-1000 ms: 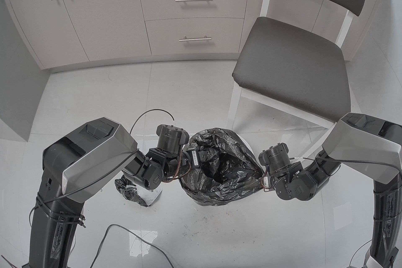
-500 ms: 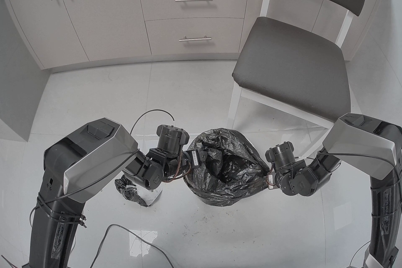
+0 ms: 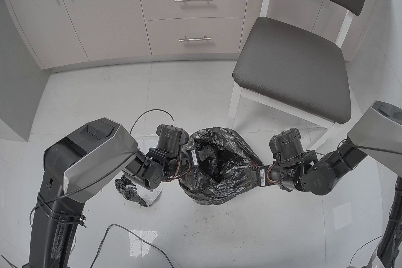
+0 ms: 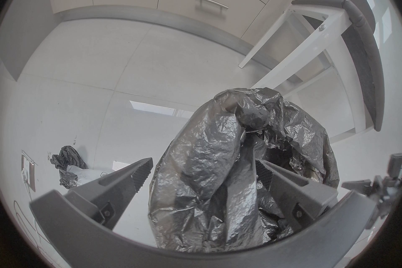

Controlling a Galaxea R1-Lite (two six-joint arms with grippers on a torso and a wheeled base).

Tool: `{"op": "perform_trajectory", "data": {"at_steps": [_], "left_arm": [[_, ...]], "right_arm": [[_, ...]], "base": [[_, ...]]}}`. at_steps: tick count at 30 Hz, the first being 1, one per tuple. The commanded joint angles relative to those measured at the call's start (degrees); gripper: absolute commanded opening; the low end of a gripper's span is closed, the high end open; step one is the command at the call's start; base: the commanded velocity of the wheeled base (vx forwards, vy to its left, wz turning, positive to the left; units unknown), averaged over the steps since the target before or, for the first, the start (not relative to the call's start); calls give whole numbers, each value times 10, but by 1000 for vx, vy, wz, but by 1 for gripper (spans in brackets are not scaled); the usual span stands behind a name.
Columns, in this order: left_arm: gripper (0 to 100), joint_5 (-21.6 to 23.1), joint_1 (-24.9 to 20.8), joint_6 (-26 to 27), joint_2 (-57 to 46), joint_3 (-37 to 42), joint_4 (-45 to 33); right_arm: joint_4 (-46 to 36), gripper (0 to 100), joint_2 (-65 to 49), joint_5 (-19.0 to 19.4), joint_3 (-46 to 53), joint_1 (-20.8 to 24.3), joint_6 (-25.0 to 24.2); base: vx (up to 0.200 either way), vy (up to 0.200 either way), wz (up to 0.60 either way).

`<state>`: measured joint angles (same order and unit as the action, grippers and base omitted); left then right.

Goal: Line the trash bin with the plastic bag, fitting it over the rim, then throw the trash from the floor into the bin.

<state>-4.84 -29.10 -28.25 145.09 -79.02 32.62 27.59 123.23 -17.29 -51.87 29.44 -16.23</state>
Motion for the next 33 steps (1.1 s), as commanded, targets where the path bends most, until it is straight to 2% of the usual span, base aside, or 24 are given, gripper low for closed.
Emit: {"op": "perform_trajectory", "data": {"at_steps": [1, 7, 15, 21, 26, 32, 33], "left_arm": [[100, -2, -1, -1, 0, -4, 0], [100, -5, 0, -1, -1, -5, 1], [100, -5, 0, -1, 0, -5, 3], [100, -5, 0, -1, 3, -5, 6], [100, -5, 1, -2, 5, -5, 7], [100, -5, 1, -3, 5, -5, 7], [100, -5, 1, -3, 5, -5, 7]], "right_arm": [[-2, 100, -65, 17, 34, 48, -11], [4, 100, -32, 12, 59, 105, -42], [5, 100, 8, -9, 47, 125, -88], [55, 100, -18, -4, 41, 149, -67], [75, 100, 5, -2, 12, 162, -20], [77, 100, 52, 3, -6, 162, -21], [89, 100, 68, 15, -5, 161, -22]], "base": [[0, 0, 0], [0, 0, 0], [0, 0, 0], [0, 0, 0], [0, 0, 0], [0, 0, 0], [0, 0, 0]]}}
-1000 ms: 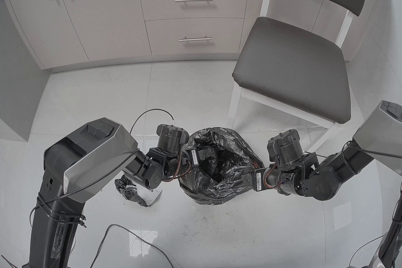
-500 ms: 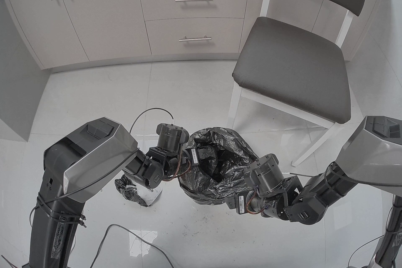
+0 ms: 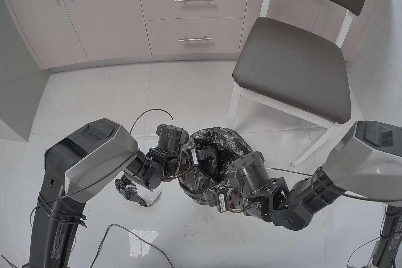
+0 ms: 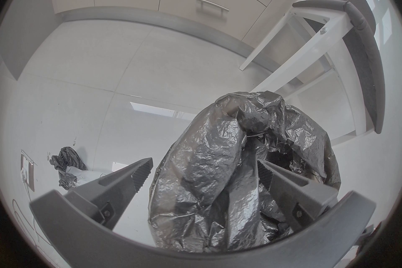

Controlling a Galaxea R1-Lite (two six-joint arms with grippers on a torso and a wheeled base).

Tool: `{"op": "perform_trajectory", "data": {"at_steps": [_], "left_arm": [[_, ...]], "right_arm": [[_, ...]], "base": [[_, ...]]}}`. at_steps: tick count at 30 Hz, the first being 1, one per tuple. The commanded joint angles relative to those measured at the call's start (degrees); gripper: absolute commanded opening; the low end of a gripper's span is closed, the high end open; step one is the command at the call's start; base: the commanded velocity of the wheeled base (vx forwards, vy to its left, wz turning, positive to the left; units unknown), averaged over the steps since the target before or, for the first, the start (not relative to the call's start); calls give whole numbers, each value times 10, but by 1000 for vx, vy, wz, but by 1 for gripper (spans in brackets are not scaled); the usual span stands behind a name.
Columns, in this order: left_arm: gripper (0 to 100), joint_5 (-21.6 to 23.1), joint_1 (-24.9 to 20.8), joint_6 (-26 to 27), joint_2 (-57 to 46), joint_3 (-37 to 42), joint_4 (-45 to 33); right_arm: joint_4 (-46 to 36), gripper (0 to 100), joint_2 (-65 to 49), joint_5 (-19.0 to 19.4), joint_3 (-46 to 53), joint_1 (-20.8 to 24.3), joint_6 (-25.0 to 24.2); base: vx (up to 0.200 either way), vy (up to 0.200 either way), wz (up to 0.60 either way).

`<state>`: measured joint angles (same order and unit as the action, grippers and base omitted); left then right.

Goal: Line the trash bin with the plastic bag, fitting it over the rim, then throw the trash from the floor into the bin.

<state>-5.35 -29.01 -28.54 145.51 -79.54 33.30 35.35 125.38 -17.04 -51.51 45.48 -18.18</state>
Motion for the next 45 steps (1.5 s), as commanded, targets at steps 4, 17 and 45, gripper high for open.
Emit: {"op": "perform_trajectory", "data": {"at_steps": [4, 17, 45], "left_arm": [[100, 0, 1, 0, -2, 0, 0], [100, -1, 6, -13, -3, 1, 4], [100, -1, 12, -13, -1, 5, 4]], "right_arm": [[58, 100, 71, 20, -6, 0, 4], [63, 100, 78, 55, 28, 0, 7], [94, 100, 159, 54, 38, 0, 7]], "base": [[0, 0, 0], [0, 0, 0], [0, 0, 0]]}}
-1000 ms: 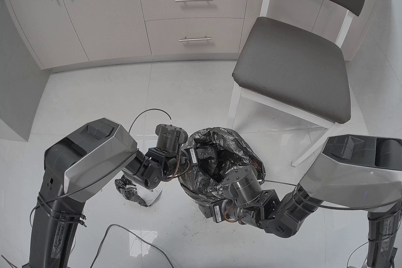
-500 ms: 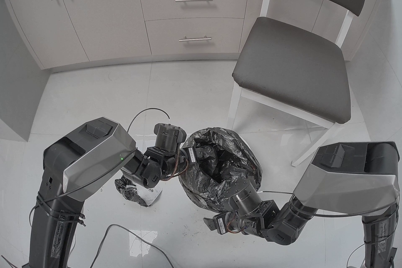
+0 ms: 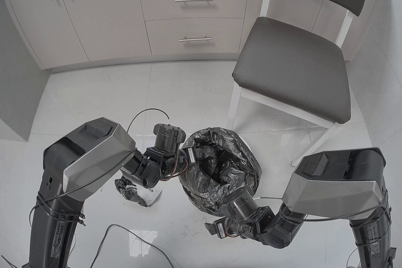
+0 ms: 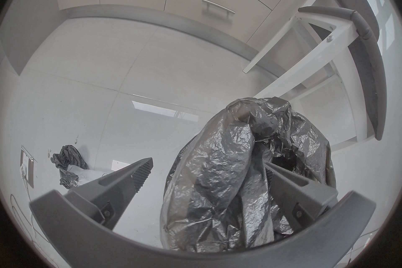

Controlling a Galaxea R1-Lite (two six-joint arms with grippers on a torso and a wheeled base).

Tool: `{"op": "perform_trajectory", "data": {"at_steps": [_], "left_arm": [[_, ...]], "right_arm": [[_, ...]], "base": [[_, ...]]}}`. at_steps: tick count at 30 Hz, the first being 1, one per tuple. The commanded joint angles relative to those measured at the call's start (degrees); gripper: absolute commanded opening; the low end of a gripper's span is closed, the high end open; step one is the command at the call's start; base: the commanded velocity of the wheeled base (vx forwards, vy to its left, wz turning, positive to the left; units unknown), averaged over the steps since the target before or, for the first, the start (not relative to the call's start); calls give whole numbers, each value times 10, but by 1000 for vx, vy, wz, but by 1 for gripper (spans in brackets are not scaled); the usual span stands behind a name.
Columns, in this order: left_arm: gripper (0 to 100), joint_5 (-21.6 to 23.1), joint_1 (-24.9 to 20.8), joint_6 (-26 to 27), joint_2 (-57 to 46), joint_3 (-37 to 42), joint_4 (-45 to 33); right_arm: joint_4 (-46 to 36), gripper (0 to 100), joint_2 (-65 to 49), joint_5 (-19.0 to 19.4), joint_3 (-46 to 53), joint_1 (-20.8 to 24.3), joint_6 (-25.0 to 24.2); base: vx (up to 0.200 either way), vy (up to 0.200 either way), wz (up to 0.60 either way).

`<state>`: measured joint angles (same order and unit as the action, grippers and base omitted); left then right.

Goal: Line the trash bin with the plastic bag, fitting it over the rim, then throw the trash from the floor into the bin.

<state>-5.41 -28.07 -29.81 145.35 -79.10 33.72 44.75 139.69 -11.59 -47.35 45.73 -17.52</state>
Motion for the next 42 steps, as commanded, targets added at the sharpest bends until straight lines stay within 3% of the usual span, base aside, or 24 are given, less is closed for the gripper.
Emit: {"op": "perform_trajectory", "data": {"at_steps": [1, 11, 17, 21, 28, 42], "left_arm": [[100, 0, 2, 0, 0, 1, 0], [100, 0, 2, 0, -2, 2, 0], [100, 0, 2, 0, -2, 3, -1], [100, 0, 0, 0, -3, 3, -1], [100, 0, -1, 1, -7, 4, -1], [100, -1, -3, 1, -15, 6, -1]], "right_arm": [[1, 100, 17, 0, -5, -3, 0], [-2, 100, -27, 0, -2, -3, -2], [-77, 100, -193, 0, -12, -3, -2], [-106, 100, -231, -8, -49, -27, 1], [-107, 100, -188, -50, -122, -75, 56], [-110, 100, -84, -69, -200, -117, 63]], "base": [[0, 0, 0], [0, 0, 0], [0, 0, 0], [0, 0, 0], [0, 0, 0], [0, 0, 0]]}}
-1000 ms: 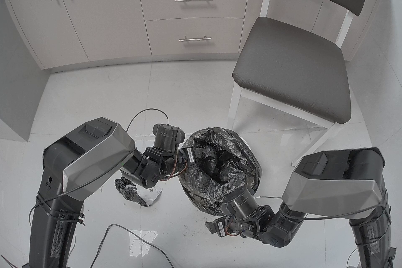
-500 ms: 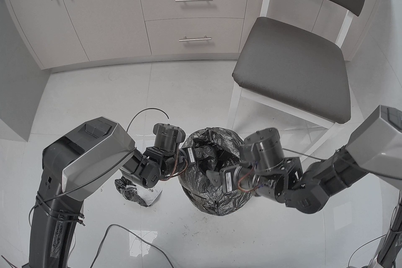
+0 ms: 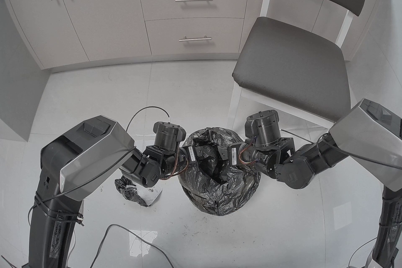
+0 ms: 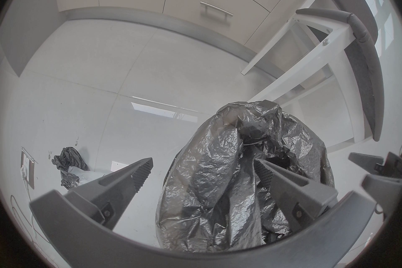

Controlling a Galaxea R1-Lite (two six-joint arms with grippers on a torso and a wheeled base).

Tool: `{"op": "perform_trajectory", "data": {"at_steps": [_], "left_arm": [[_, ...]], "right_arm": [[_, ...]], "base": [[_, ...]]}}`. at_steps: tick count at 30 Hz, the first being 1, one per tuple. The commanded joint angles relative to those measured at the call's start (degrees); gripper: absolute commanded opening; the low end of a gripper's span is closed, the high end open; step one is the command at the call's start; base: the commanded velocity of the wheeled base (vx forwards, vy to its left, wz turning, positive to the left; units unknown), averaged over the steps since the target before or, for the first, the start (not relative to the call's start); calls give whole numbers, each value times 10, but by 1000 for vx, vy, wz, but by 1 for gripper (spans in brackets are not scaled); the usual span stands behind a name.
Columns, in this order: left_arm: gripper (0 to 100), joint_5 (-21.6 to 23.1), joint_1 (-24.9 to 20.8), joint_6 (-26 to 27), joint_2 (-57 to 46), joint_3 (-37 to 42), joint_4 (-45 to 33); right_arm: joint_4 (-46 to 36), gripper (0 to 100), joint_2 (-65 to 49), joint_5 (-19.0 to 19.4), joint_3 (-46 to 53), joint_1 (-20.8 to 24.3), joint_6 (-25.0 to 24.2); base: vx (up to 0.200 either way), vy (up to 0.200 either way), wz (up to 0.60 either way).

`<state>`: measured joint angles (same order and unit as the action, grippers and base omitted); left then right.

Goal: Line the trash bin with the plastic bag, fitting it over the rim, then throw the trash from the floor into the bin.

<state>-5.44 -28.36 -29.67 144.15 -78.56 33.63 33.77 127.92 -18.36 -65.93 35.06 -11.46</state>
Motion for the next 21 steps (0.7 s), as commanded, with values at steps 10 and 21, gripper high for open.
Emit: {"op": "perform_trajectory", "data": {"at_steps": [10, 21], "left_arm": [[100, -8, -4, 1, -2, 0, 1], [100, -9, -4, 1, -2, 1, 0]], "right_arm": [[-3, 100, 63, -4, -42, -33, 13], [-3, 100, 93, -33, -76, -59, 14]], "base": [[0, 0, 0], [0, 0, 0]]}}
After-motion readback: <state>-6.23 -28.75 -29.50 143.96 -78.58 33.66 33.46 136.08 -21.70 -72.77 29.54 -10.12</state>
